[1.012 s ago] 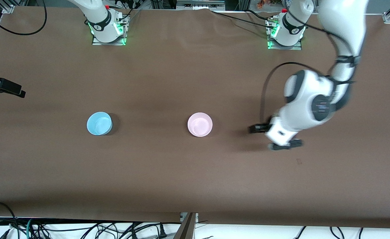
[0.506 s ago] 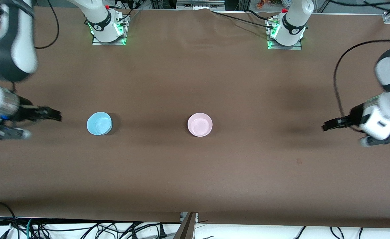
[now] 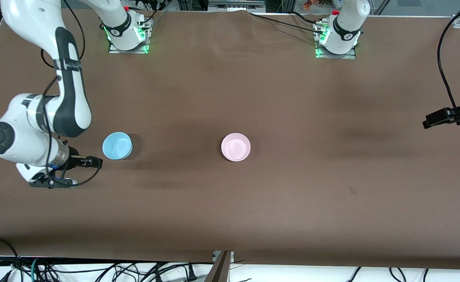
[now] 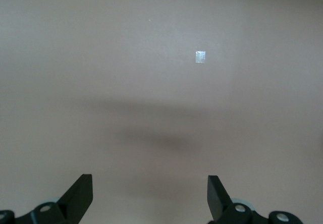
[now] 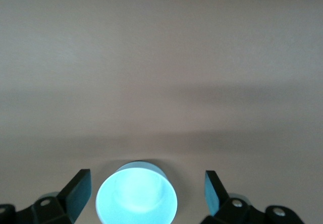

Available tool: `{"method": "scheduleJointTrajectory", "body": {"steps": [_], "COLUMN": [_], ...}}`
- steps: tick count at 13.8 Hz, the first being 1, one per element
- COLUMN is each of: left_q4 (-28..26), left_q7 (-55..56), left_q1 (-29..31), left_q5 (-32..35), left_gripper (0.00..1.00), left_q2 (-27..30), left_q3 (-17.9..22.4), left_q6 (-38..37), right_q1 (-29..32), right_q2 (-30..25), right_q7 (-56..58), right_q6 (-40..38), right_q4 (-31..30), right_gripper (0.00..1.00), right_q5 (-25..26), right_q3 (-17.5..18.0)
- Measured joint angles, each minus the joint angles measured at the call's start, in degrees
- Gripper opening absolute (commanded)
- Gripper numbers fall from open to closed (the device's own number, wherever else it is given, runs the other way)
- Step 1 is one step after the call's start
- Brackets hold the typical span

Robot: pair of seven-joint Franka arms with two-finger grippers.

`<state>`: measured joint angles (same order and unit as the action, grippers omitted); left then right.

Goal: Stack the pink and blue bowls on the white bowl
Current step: 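Lower the right gripper onto the blue bowl rim and grasp it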

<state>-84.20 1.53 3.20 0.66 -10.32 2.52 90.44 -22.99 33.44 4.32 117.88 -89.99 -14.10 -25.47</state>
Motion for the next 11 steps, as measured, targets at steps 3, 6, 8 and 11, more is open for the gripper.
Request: {"method": "scheduleJointTrajectory", "body": {"steps": [3, 6, 8, 11], "left_q4": [0.1, 0.08, 0.0, 0.0], "left_q7": [0.06, 0.07, 0.07, 0.07], "left_q1": [-0.12, -0.08, -0.07, -0.07], "left_q5": [0.66, 0.66, 0.66, 0.66], "left_gripper": [1.0, 1.0, 1.0, 1.0], "left_q2": [1.7, 1.57, 1.22, 0.79], "left_q3": [-2.52, -2.35, -2.23, -2.24], "left_q6": [-1.94, -2.93, -3.0, -3.0], "right_q1": [-0.09, -0.34, -0.81, -1.63], "right_q2": [0.29, -0.14, -1.37, -4.3], "right_q7": [0.0, 0.0, 0.0, 0.75], "right_q6": [1.57, 2.88, 6.61, 12.45], "right_q4": [-3.57, -6.12, -9.85, -17.75], "right_gripper": [0.99, 0.99, 0.99, 0.99], "right_q5": [-0.05, -0.12, -0.3, -0.3], "right_q3": [0.0, 0.0, 0.0, 0.01]}}
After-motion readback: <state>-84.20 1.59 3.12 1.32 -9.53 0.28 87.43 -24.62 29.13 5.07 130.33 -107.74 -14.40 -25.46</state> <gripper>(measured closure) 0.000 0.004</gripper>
